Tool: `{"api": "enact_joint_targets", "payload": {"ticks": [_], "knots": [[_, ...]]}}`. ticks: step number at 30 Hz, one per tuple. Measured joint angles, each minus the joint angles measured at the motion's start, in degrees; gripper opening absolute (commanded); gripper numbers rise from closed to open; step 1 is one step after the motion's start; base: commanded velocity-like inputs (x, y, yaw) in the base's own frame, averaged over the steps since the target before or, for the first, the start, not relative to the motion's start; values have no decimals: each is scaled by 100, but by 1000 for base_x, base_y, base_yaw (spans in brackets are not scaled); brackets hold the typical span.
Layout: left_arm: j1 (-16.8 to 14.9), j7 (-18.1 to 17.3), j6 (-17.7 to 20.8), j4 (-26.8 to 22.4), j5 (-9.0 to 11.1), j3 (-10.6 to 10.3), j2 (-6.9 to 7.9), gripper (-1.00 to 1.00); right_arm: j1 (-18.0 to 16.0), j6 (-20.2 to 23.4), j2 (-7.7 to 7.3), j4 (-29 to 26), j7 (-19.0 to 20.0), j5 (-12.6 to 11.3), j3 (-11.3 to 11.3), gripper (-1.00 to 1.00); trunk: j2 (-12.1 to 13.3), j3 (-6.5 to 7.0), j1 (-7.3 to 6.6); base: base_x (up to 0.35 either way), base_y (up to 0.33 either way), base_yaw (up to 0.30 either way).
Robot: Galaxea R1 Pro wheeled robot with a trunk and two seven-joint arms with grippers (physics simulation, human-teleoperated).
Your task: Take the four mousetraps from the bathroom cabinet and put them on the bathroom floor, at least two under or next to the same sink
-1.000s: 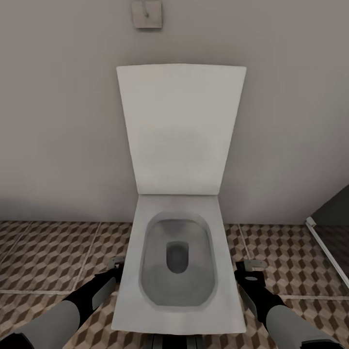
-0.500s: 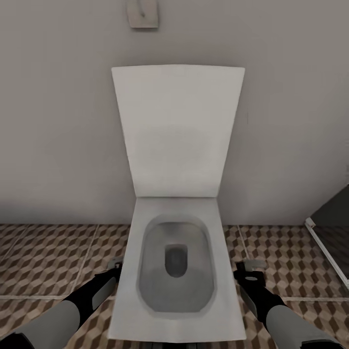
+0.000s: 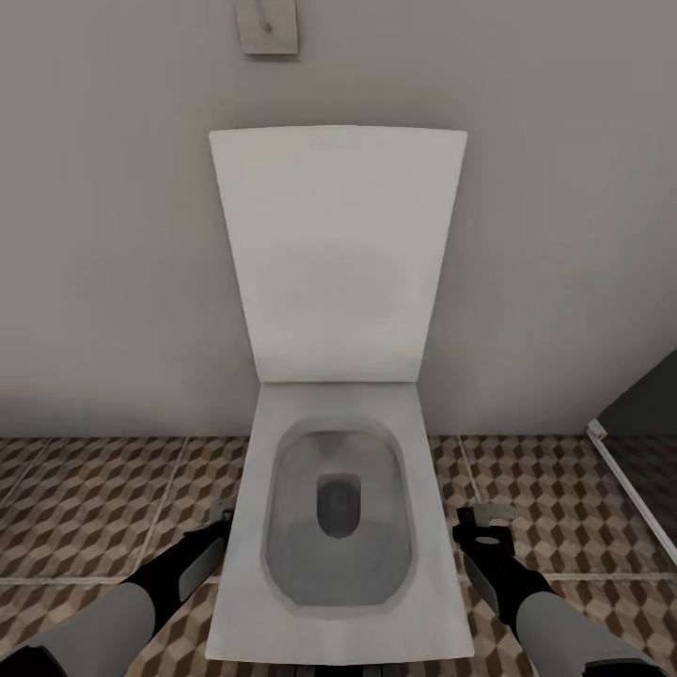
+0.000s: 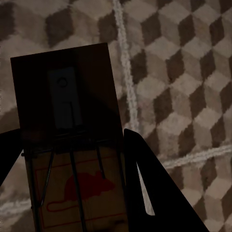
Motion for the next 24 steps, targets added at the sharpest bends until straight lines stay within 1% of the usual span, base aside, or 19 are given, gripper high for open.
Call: {"api": "enact_joint_targets", "payload": {"ticks": [3, 5, 10, 17, 24], "knots": [[0, 0, 0, 32, 0, 0, 10, -100, 0, 0, -7, 0, 12, -4, 0, -100, 0, 0, 0, 0, 0, 0], [0, 1, 0, 50, 3, 2, 41, -100, 0, 3, -10, 0, 17, -10, 0, -100, 0, 0, 0, 0, 0, 0], [0, 1, -4, 101, 14, 2, 172, -100, 0, 21, 4, 0, 21, -21, -1, -100, 0, 0, 0, 0, 0, 0], [0, -6, -34, 203, 13, 1, 276, -100, 0, 29, -9, 0, 23, -13, 0, -100, 0, 0, 0, 0, 0, 0], [-2, -18, -433, 171, 3, -10, 287, -100, 0, 29, -8, -3, -19, 6, 7, -100, 0, 0, 0, 0, 0, 0]]}}
